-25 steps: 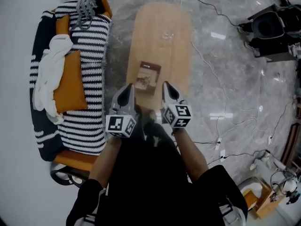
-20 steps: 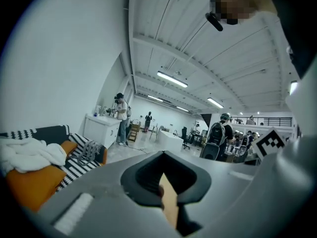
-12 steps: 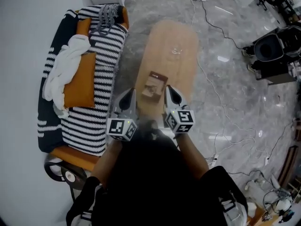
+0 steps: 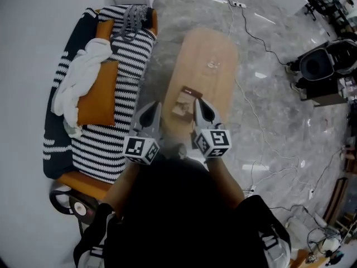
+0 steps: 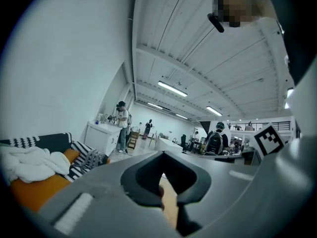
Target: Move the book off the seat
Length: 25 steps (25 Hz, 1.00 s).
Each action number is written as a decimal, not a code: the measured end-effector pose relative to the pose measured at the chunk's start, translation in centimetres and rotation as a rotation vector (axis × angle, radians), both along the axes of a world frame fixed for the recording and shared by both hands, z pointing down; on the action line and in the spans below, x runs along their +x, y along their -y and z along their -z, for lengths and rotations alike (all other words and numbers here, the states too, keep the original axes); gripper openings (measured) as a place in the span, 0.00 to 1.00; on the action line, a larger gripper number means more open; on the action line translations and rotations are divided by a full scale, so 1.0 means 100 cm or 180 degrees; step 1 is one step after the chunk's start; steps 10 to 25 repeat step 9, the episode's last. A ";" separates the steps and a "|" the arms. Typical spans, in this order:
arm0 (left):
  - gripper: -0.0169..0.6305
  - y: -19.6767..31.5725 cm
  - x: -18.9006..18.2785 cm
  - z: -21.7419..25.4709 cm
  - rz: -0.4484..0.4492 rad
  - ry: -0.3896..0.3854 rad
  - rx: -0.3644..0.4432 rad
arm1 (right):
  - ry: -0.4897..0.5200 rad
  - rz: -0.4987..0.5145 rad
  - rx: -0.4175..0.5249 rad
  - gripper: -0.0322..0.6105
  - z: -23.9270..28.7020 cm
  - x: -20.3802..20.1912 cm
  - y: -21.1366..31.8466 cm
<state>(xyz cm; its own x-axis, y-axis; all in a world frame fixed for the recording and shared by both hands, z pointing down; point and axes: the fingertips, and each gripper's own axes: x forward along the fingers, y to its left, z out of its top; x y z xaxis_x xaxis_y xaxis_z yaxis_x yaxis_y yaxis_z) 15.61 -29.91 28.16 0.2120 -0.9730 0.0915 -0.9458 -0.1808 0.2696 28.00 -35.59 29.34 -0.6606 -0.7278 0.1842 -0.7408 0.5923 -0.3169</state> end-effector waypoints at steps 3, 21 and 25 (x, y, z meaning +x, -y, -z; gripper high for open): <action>0.04 0.001 -0.003 0.005 -0.0015 -0.0008 0.0026 | 0.0016 0.0017 0.0009 0.06 0.003 -0.006 -0.002; 0.04 -0.002 -0.002 0.006 -0.0093 -0.0034 0.0083 | 0.0043 0.0036 0.0026 0.06 0.002 -0.010 -0.006; 0.04 -0.002 -0.002 0.006 -0.0093 -0.0034 0.0083 | 0.0043 0.0036 0.0026 0.06 0.002 -0.010 -0.006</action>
